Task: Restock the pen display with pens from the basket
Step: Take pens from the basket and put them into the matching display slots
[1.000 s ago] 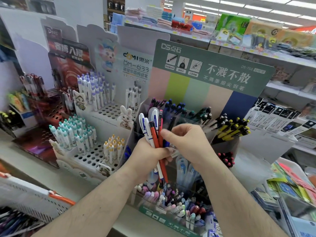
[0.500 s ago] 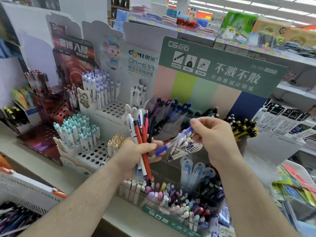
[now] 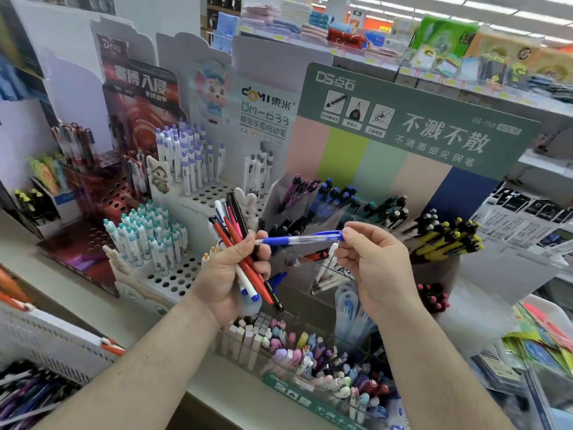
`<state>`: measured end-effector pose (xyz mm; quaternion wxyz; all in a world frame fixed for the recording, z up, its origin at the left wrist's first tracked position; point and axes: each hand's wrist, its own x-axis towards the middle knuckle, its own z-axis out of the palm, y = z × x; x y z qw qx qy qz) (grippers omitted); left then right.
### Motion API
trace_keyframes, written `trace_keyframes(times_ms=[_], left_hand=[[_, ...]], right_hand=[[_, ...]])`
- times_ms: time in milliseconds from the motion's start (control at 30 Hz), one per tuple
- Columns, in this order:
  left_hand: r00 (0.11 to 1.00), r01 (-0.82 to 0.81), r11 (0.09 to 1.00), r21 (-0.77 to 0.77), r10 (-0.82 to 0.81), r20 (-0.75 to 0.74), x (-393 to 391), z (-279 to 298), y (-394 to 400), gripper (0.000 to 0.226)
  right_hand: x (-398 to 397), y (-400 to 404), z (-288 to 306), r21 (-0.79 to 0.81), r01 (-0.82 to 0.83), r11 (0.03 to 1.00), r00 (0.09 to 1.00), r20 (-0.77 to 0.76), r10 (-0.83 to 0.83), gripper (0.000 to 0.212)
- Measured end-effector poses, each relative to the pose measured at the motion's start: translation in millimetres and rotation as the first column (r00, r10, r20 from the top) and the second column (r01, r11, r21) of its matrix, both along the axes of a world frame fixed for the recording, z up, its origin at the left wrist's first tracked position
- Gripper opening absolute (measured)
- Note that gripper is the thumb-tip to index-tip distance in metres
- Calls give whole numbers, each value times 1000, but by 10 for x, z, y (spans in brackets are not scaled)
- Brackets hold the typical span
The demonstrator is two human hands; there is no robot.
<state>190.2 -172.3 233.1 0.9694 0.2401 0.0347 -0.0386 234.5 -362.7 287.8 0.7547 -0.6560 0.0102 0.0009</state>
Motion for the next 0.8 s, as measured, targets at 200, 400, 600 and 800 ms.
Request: trace_keyframes(times_ms=[200, 400, 600, 800], left_hand=[[991, -75, 997, 36, 79, -108, -20, -88, 166, 28], [965, -81, 988, 134, 111, -239, -96, -267, 367, 15], [960, -87, 980, 181, 131, -248, -158, -299, 416, 12], [963, -93, 954, 285, 159, -219, -206, -359, 501, 13]], right_hand=[[-58, 79, 29, -44, -59, 997, 994, 84, 63, 16], [-60, 77, 6, -528, -48, 848, 905, 337, 260, 24], [5, 317, -297, -803, 120, 584, 778, 442, 447, 22], [18, 395, -216, -730, 145, 667, 761, 513, 397, 23]])
